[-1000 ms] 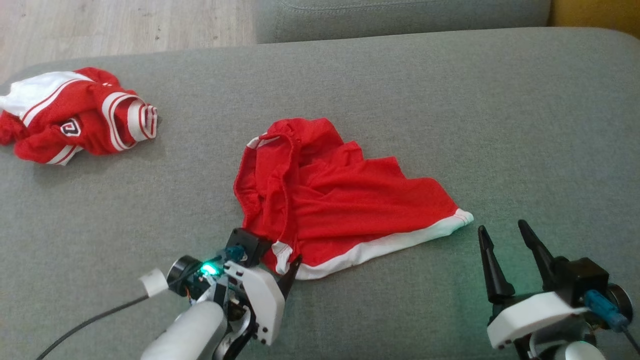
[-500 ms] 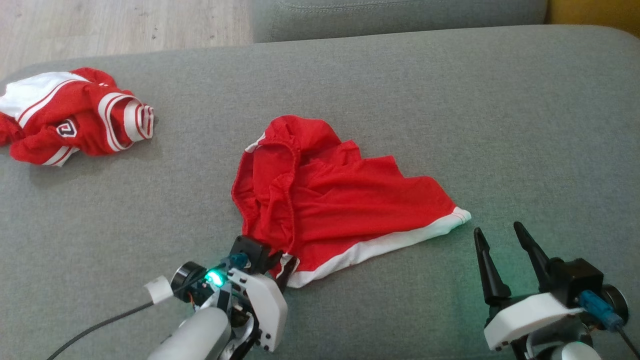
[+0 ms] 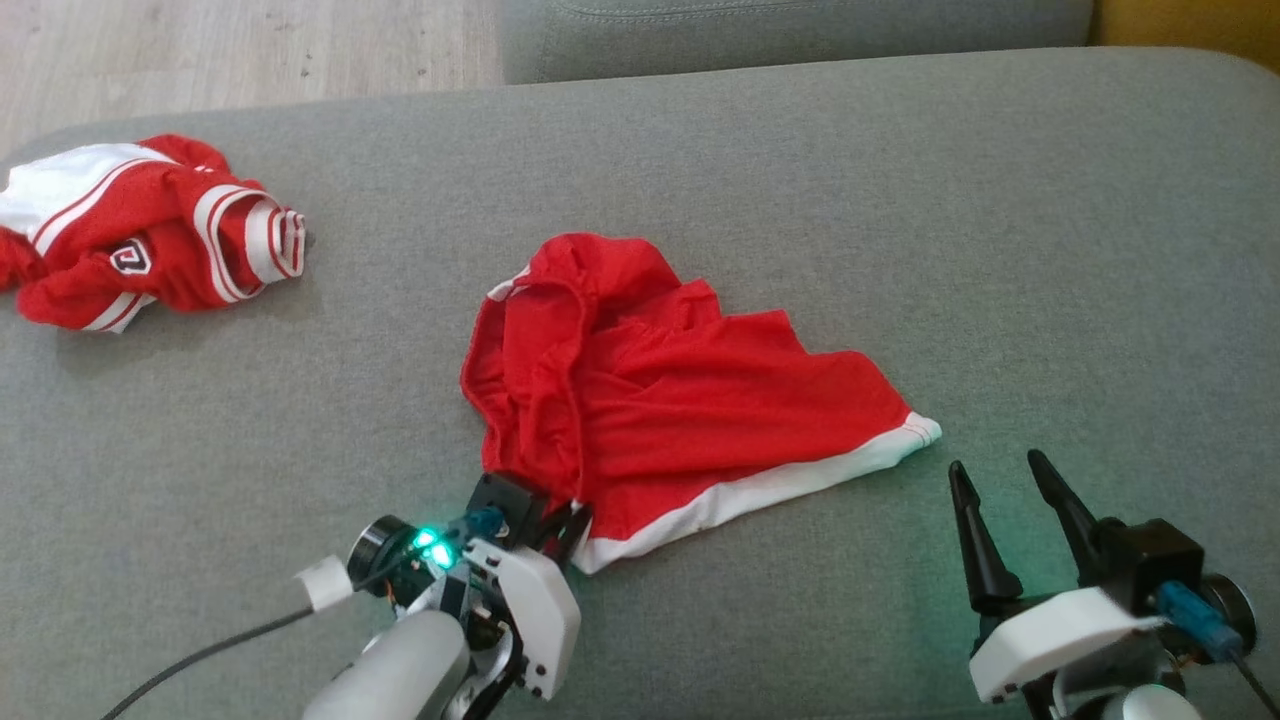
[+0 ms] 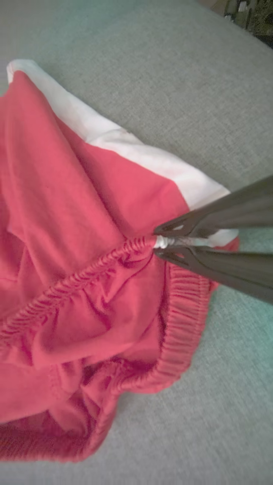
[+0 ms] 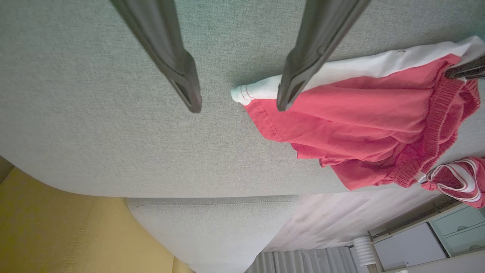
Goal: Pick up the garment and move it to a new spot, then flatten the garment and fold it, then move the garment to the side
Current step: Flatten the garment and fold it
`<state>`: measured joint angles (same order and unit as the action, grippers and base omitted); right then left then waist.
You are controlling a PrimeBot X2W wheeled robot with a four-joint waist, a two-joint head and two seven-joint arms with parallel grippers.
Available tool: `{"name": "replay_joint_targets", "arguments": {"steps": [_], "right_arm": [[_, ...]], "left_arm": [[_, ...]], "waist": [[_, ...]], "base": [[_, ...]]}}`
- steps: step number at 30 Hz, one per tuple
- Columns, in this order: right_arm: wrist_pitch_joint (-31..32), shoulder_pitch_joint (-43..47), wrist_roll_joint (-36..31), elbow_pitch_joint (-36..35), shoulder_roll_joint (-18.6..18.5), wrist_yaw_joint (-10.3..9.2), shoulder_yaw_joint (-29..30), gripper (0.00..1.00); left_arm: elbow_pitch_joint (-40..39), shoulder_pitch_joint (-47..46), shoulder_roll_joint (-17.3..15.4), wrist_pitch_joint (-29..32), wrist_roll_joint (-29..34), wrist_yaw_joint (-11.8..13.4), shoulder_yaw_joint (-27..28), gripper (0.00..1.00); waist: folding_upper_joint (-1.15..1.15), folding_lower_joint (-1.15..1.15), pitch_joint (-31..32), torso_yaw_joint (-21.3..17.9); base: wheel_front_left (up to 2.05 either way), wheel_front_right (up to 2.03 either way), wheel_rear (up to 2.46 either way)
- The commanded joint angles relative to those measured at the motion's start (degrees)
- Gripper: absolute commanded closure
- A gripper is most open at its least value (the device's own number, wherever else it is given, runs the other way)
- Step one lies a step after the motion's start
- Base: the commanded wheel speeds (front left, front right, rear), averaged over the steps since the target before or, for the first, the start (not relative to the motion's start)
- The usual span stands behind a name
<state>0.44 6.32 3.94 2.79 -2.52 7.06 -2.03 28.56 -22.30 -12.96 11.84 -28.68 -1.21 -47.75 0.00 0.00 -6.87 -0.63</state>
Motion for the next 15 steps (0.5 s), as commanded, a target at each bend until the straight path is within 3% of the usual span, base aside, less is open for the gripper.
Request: {"name": "replay_joint_targets", "arguments": {"steps": [1, 9, 15], "right_arm": [[-0.26, -3.09, -0.62, -1.32, -0.36, 0.43, -1.02, 0.00], [4.40, -6.40, -5.07, 3.41, -0.41, 0.43, 0.04, 0.00], [8.51, -10.01, -6.25, 9.31, -3.35, 0.43, -2.32, 0.00]], "left_arm": [[-1.68, -2.31, -0.78, -1.21, 0.27, 0.60, 2.41, 1.00], [-6.77, 2.16, -2.76, -7.86, -1.76, 4.99, 6.96, 1.00], [-10.99, 5.41, -3.68, -10.45, -3.28, 7.99, 9.61, 1.00]], "waist": [[0.00, 0.00, 0.06, 0.09], [0.00, 0.00, -0.03, 1.13], [0.00, 0.00, -0.31, 2.73]], "base": [[0.00, 0.00, 0.00], [0.00, 0.00, 0.00], [0.00, 0.00, 0.00]]}}
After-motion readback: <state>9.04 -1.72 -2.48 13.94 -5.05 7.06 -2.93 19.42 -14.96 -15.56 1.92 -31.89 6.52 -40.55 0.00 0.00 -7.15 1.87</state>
